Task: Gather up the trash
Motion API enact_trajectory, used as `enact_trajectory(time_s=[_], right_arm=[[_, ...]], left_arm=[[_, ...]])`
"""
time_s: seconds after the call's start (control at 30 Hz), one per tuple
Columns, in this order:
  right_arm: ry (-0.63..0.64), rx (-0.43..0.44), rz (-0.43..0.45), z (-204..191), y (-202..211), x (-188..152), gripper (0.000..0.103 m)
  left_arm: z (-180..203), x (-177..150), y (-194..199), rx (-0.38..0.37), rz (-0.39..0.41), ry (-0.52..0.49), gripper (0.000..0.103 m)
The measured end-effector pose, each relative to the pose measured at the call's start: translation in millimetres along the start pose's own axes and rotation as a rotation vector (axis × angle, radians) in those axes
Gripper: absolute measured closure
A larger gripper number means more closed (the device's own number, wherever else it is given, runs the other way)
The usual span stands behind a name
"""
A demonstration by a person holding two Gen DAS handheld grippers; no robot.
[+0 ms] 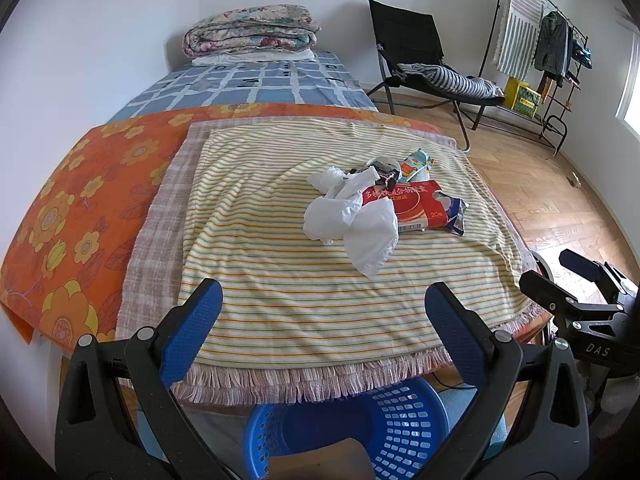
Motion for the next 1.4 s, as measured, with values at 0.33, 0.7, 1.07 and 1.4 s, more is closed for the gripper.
enact_trajectory(time_s=[0.33,0.7,1.07,1.4], right_arm=[[0.001,0.000,0.000,-0.6,-0.2,0.0,0.000],[0.001,0.004,-0.005,0.2,-0.4,-2.0,0.000],[0.003,0.004,-0.010,-0.4,-1.3,-2.8,0.000],[0.002,0.003,-0.010,-0.4,-1.4,-3.4,0.000]], left_arm=[[0.1,0.0,0.0,0.000,0.001,-0.002,0.000],[0.4,-0.2,0.0,0.000,0.000,-0.002,0.000],[0.2,0.0,0.1,0.000,0.001,-0.001,0.000],[0.2,-0.1,0.0,0.000,0.001,-0.001,0.000]])
Point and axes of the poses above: each gripper's, at about its wrist camera, not at the fingertips, and y roughly against the way its jaws point, z to its right, x to its top, the point moved 8 cm from there along -y, roughly the way its jaws point, and after that the axes turned 1 degree about -z, right-handed, at the moved point
